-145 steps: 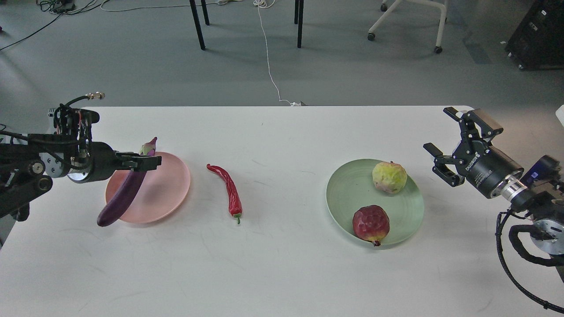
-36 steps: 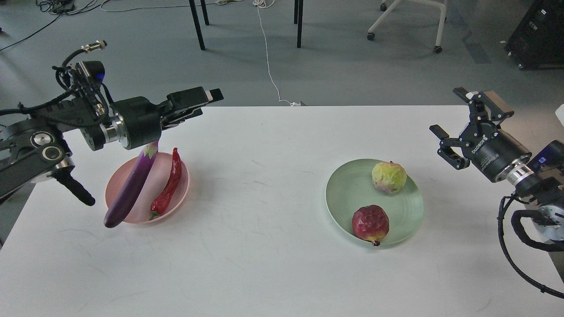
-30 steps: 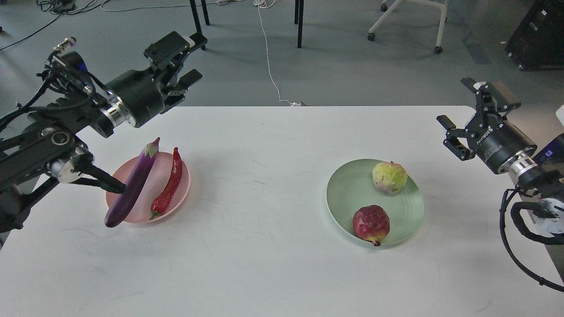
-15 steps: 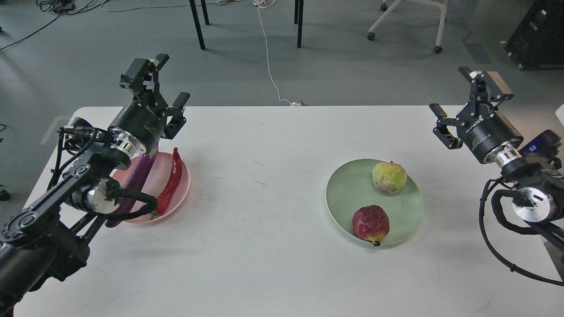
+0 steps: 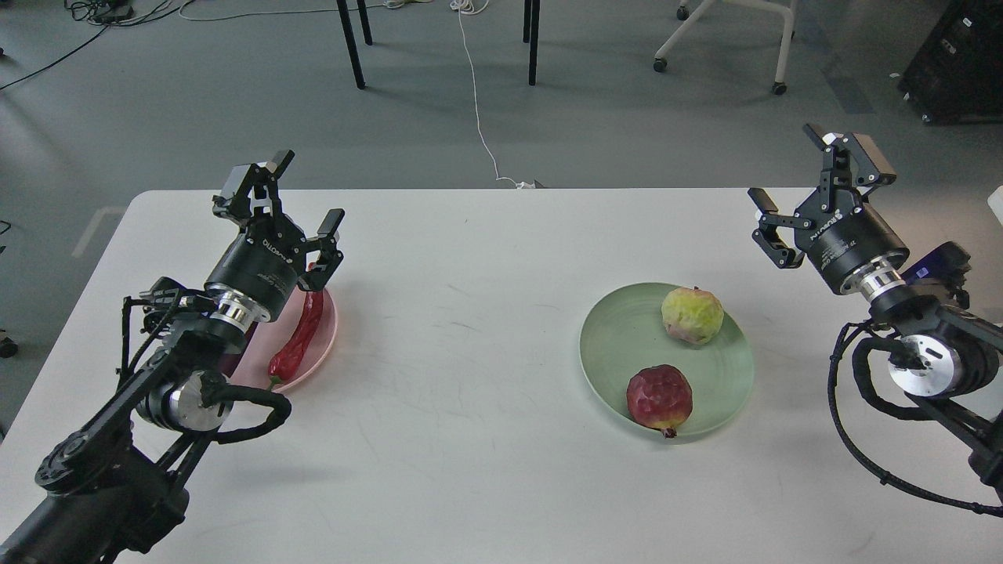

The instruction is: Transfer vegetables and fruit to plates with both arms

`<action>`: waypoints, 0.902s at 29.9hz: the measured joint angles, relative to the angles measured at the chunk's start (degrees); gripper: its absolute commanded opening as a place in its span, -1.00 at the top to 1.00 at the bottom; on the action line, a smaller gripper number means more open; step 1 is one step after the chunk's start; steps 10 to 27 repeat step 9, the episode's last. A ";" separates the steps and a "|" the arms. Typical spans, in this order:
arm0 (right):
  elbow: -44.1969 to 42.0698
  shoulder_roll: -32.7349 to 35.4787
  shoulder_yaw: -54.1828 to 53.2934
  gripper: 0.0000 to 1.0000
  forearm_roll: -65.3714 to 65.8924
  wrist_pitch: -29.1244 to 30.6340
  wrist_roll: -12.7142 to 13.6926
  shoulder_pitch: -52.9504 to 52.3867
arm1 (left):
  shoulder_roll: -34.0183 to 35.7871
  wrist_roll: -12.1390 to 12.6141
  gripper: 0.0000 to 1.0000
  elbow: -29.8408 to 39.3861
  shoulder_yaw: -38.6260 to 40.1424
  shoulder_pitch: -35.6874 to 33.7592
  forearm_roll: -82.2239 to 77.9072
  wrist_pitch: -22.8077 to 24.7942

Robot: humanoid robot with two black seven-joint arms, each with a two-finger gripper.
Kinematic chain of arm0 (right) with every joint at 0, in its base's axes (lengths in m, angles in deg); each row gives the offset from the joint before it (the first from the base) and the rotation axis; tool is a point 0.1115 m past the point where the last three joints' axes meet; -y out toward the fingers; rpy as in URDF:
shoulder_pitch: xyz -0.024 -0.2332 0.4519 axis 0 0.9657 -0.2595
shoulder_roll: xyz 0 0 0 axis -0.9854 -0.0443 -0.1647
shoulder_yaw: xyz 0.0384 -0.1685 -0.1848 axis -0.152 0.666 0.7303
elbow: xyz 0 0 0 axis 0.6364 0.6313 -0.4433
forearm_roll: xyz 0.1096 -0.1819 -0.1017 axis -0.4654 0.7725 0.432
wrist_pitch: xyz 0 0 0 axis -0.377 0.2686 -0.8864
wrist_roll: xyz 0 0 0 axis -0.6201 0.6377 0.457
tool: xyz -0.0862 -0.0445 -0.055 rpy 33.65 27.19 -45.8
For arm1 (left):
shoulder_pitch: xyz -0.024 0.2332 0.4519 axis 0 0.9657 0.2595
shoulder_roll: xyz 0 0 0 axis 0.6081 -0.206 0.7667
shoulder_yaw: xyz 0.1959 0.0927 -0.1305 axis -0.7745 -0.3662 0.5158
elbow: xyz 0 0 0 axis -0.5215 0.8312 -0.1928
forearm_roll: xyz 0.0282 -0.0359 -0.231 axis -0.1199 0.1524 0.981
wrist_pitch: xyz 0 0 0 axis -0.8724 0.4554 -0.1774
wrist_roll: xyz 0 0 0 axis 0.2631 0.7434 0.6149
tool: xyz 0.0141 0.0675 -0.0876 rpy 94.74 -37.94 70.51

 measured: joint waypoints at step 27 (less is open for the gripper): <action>-0.05 -1.86 0.75 -0.98 0.17 0.18 -0.01 2.62 | -0.23 -1.55 -1.00 0.46 1.38 2.85 -0.55 0.97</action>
